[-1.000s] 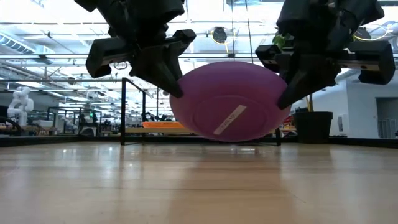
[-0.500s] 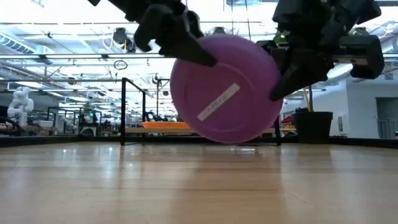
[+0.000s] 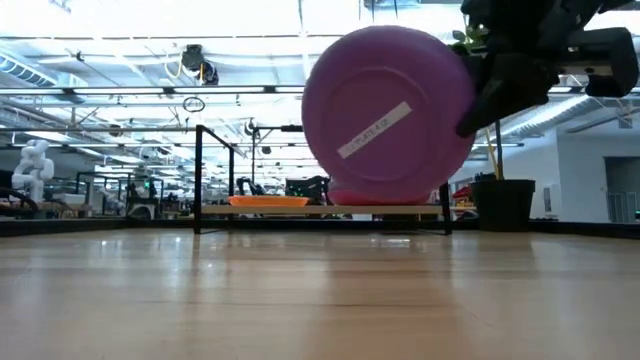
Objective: Place and stack plates onto a shelf
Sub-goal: Stack the large violet plate on top of the blue plate
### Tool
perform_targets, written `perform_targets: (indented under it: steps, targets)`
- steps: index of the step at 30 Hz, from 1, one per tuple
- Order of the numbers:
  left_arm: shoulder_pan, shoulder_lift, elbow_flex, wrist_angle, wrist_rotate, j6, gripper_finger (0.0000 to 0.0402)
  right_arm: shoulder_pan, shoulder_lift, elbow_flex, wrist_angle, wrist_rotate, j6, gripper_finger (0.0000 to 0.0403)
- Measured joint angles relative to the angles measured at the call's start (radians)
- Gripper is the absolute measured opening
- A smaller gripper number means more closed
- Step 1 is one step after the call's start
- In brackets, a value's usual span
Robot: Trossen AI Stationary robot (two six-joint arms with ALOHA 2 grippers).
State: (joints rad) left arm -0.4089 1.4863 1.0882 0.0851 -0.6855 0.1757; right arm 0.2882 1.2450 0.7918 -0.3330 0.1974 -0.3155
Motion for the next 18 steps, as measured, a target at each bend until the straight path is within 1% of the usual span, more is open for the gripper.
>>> perform_targets:
  steps: [5,9,14,18]
  targets:
    - [-0.050,-0.011,0.000,-0.048,-0.001,-0.146,0.0282,0.009,-0.049,0.000,-0.001,0.087,0.007,0.0007]
    - [-0.081,-0.010,0.000,-0.139,0.001,-0.258,0.0282,0.008,-0.078,0.010,-0.012,0.096,0.003,0.0005]
    - [-0.103,-0.010,-0.002,-0.306,0.002,-0.485,0.0282,0.003,-0.084,0.087,-0.063,0.155,-0.021,0.0005]
    - [-0.120,0.001,-0.002,-0.372,0.002,-0.618,0.0282,-0.022,-0.084,0.149,-0.111,0.212,-0.055,0.0005]
